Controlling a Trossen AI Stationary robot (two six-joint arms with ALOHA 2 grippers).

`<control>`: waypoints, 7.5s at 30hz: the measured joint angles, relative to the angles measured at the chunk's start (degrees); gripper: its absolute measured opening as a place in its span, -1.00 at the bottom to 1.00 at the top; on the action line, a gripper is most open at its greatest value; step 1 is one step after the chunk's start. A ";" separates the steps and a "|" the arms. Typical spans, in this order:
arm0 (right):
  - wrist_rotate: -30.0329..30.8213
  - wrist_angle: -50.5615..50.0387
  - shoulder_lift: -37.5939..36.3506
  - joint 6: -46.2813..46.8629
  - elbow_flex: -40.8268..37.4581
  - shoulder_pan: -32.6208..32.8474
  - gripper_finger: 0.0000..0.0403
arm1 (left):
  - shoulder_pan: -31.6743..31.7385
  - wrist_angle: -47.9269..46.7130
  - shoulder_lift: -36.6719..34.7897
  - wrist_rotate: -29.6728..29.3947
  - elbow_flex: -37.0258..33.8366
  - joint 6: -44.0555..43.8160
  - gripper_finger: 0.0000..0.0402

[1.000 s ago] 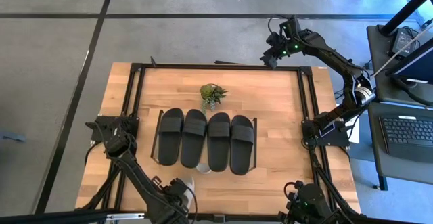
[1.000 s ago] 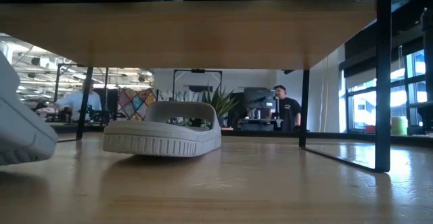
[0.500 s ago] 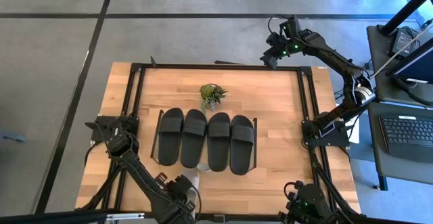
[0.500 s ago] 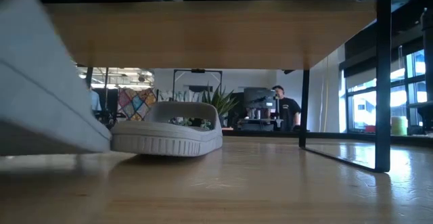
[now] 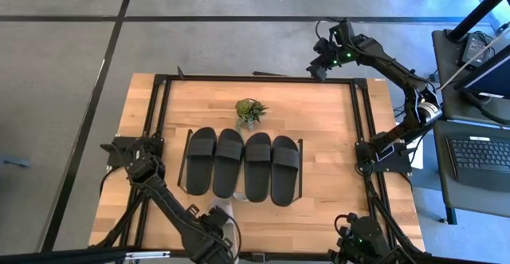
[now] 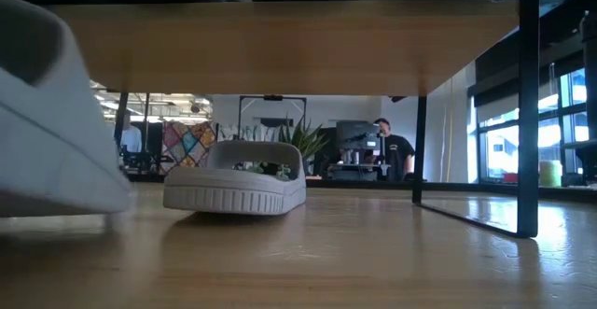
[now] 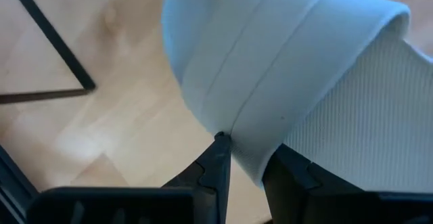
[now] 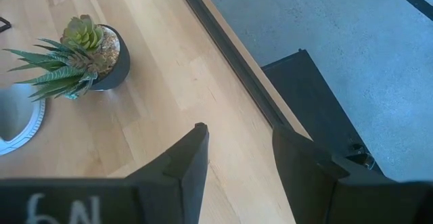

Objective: Pick and place slides into the shelf
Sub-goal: Put the white slide under the shelf, then adjust the shelf

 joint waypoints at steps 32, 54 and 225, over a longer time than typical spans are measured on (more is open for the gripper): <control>0.00 0.02 0.00 -0.16 0.01 0.01 -0.18 | -1.40 0.10 -0.33 2.78 5.73 -3.07 -0.26; -0.02 0.37 -0.07 -0.18 -1.25 0.00 -0.18 | -5.35 34.41 -0.39 2.09 3.78 19.85 -0.26; -0.04 22.34 -0.04 14.15 -12.13 0.02 -0.18 | 16.96 4.76 -85.28 2.00 -73.02 3.69 -0.26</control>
